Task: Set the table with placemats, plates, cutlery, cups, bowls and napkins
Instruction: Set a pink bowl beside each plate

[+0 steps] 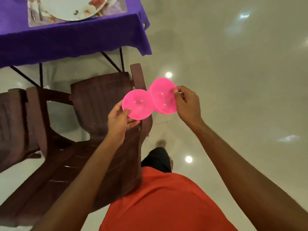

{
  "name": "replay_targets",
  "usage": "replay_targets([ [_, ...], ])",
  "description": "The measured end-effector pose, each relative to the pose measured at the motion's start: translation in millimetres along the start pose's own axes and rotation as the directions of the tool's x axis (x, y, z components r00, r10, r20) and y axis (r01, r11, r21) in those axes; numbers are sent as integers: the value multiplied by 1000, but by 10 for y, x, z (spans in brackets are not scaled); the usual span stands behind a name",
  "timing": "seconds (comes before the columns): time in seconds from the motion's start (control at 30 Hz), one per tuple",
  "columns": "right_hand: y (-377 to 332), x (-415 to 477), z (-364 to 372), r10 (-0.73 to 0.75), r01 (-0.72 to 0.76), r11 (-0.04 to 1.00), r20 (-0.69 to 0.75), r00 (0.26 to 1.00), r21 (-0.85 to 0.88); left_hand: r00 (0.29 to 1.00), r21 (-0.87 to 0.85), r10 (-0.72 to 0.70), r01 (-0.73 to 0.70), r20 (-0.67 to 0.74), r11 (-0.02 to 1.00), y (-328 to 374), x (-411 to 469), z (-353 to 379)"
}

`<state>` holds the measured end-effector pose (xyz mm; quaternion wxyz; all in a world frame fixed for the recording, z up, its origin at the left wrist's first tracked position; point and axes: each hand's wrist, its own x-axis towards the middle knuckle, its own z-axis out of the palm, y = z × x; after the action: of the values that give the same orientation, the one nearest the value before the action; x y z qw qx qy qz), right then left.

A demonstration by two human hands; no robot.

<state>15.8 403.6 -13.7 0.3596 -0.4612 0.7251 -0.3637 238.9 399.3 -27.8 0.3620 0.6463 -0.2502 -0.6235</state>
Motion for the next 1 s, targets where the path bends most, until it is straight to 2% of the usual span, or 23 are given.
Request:
replay_targets([
  [0.23, 39, 1360, -334, -20, 22, 999, 73, 997, -25, 994, -97, 23, -34, -110, 995, 273, 661, 841],
  [0.33, -52, 1993, -514, -27, 32, 998, 90, 996, -55, 994, -92, 13, -24, -113, 995, 505, 1015, 1180],
  [0.63, -526, 3896, -905, -99, 101, 995, 95, 991, -16, 986, -121, 70, -88, -150, 989, 1757, 2080, 2146],
  [0.8, -767, 4971, -796, -163, 168, 986, 174, 971, -10, 957, -113, 121, -156, -262, 981, 2251, 2691, 2384],
  [1.0, -1158, 6151, -431, -198, 215, 977, 340, 919, -12, 884, -176, 58, -156, -464, 972, 2634, 3183, 2482],
])
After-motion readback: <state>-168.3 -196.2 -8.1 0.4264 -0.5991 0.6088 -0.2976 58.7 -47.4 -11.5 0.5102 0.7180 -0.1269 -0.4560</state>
